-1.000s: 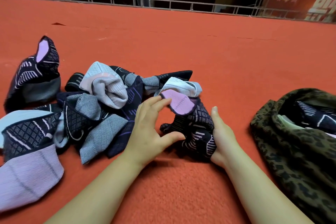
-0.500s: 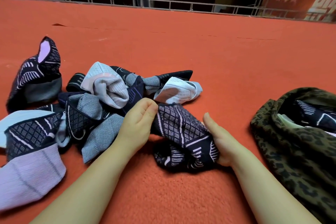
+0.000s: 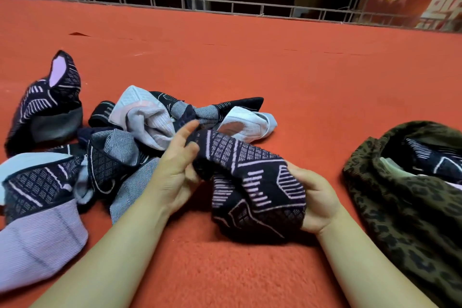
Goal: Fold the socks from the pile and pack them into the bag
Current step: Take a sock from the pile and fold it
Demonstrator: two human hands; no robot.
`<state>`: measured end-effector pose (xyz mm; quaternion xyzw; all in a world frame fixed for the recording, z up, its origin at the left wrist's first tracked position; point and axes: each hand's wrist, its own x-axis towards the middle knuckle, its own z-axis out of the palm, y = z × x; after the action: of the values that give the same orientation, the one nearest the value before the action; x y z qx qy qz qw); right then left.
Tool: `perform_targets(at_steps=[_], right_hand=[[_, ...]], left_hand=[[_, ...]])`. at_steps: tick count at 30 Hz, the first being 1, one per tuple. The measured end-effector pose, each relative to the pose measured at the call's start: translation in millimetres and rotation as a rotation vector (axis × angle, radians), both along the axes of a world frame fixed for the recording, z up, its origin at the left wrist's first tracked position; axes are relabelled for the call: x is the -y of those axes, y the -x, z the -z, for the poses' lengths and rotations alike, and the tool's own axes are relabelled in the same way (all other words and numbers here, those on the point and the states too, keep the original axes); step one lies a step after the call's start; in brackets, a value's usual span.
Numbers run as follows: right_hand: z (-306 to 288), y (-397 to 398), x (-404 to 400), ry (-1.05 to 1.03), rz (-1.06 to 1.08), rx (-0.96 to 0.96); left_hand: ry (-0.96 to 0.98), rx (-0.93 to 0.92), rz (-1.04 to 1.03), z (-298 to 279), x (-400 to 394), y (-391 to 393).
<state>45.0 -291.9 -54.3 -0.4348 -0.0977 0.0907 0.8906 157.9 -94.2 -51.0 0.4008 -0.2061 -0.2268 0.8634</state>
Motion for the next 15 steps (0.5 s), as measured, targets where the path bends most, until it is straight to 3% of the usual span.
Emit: perform_targets(at_steps=[4, 7, 10, 15], right_hand=[[3.3, -3.9, 5.2, 0.016, 0.236, -0.102], [5.2, -10.3, 8.5, 0.365, 0.382, -0.142], [1.1, -8.7, 3.4, 0.530, 0.352, -0.148], [2.7, 1.0, -5.6, 0.355, 0.043, -0.249]], left_hand=[[-0.094, -0.037, -0.170, -7.3, 6.7, 6.4], [0.014, -0.063, -0.294, -15.5, 5.5, 5.4], [-0.017, -0.012, -0.345, -16.7, 1.1, 3.3], [-0.187, 0.126, -0.422, -9.2, 2.0, 2.8]])
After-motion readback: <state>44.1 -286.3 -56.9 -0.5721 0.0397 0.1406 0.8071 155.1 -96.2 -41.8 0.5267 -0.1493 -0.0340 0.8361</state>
